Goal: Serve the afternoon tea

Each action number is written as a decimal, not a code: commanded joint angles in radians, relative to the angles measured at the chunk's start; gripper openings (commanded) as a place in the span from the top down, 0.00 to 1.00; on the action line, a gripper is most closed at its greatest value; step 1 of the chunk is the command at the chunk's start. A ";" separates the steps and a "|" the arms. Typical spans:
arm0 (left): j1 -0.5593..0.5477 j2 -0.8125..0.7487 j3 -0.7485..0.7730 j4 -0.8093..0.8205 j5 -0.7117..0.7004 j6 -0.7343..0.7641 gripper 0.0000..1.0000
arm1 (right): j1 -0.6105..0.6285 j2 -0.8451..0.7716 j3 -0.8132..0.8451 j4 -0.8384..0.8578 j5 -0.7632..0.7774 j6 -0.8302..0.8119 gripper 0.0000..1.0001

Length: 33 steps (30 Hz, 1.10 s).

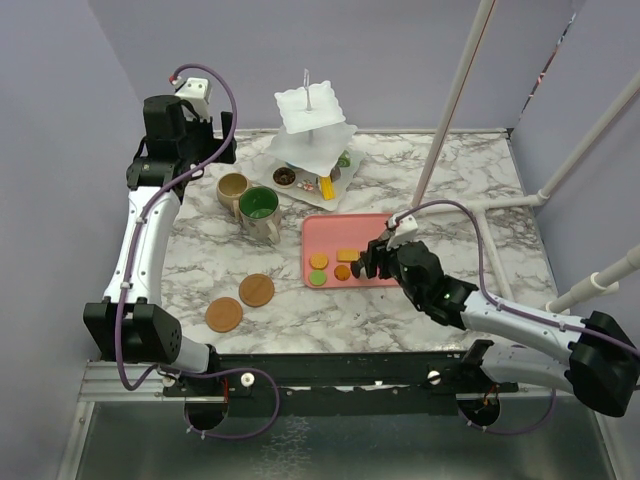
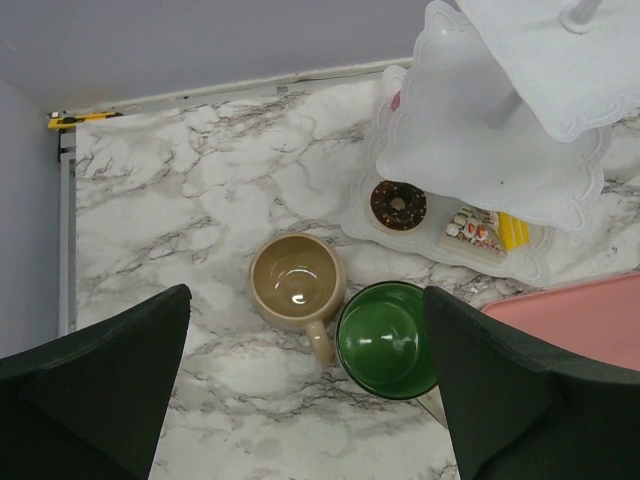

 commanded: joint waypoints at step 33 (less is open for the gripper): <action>0.063 -0.038 0.048 -0.026 0.071 0.043 0.01 | -0.305 0.571 0.778 0.296 -0.322 -0.289 0.76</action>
